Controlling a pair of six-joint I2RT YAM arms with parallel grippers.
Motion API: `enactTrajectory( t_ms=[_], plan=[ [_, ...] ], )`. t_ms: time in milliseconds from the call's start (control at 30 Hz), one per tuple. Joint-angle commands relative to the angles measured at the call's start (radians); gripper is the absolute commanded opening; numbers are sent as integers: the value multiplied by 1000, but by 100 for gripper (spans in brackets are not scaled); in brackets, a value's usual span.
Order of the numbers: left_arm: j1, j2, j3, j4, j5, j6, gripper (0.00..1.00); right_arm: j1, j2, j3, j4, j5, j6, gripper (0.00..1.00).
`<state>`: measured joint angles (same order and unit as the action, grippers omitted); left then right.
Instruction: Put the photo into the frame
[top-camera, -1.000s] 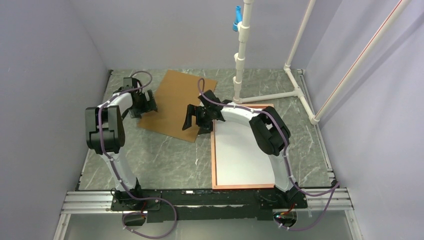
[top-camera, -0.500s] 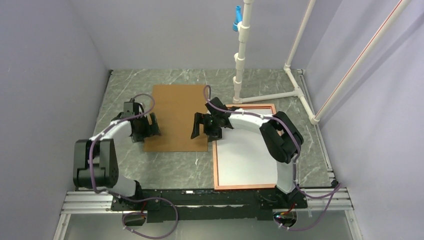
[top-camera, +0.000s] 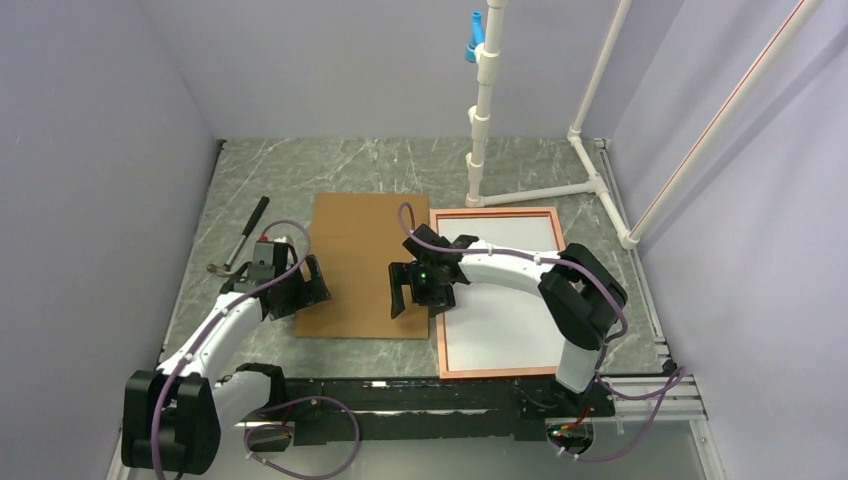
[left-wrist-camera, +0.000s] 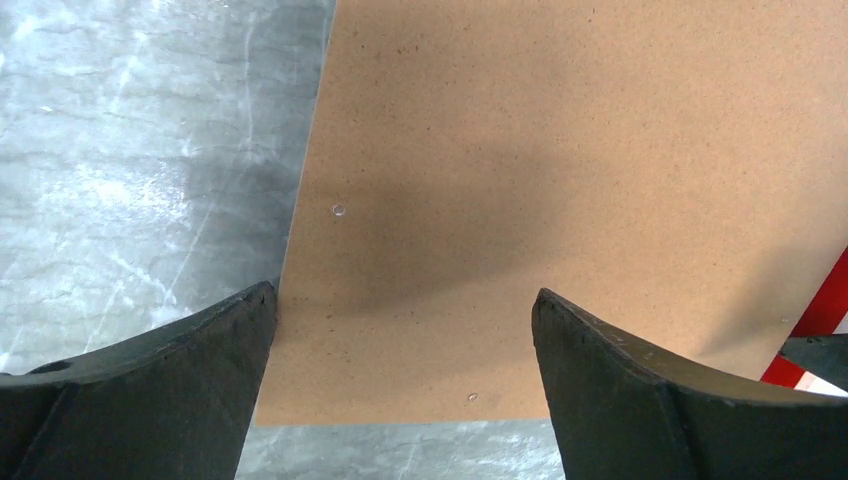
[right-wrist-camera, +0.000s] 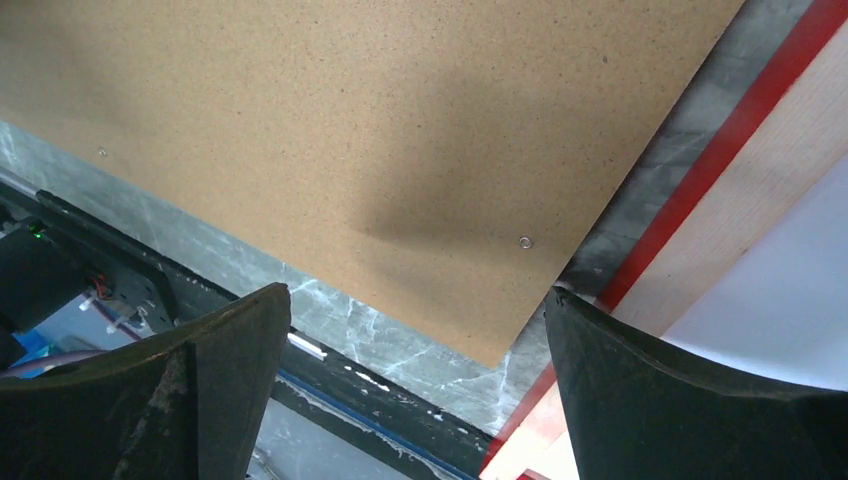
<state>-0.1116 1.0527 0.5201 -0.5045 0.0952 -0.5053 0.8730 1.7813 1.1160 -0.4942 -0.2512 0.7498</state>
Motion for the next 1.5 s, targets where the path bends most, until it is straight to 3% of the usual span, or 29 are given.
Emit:
enactTrajectory(
  t_ms=[0, 133, 367, 733, 1167, 1467],
  plan=[
    [-19, -30, 63, -60, -54, -65, 99, 8, -30, 111, 4, 63, -31, 99],
    [-17, 54, 140, -78, -92, -12, 99, -13, -18, 142, -26, 90, -49, 100],
    [9, 235, 263, -65, -76, 53, 99, -87, -32, 71, 89, 0, -9, 100],
    [99, 384, 308, -2, 9, 79, 98, -105, 43, 140, 8, 106, -36, 99],
    [99, 398, 286, 46, 59, 83, 93, -56, 172, 244, -91, 283, -37, 99],
    [98, 385, 239, 88, 167, 72, 90, -55, 163, 167, 72, 112, -11, 99]
  ],
)
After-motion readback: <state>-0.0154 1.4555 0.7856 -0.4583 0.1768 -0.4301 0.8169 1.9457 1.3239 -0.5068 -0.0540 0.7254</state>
